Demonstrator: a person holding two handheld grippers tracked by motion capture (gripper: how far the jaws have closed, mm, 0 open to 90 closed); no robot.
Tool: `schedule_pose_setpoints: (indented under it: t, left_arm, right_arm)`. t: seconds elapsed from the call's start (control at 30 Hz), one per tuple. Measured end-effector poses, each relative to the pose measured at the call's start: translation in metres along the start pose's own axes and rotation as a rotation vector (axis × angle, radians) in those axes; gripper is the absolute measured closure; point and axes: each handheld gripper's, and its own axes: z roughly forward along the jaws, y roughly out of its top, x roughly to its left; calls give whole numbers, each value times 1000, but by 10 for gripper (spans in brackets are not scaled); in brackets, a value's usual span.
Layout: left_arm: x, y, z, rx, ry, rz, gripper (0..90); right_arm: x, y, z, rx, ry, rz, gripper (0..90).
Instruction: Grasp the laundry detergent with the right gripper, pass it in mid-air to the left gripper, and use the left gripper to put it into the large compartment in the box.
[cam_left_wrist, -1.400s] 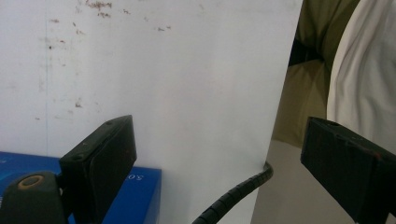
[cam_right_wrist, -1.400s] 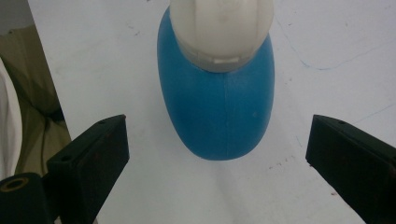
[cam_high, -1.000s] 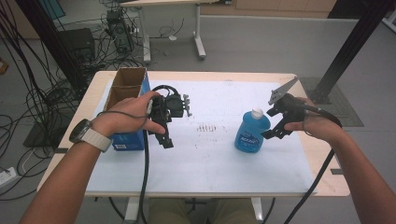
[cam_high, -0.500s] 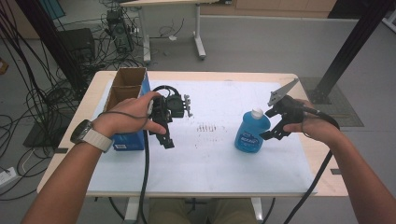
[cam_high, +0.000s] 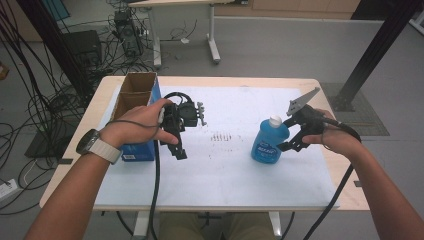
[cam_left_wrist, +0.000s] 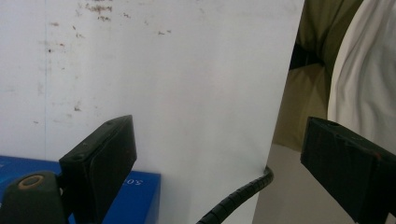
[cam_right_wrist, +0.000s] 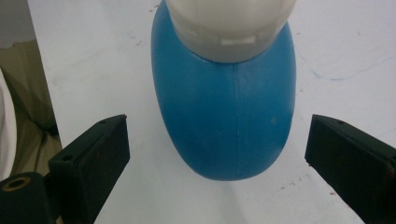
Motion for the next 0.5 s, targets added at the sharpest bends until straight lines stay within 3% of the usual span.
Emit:
schedule_pose_setpoints:
  t: [0.5]
  left_arm:
    - [0, 0, 0, -3, 0, -1, 109]
  right_arm:
    - [-1, -3, 3, -16, -3, 5, 66]
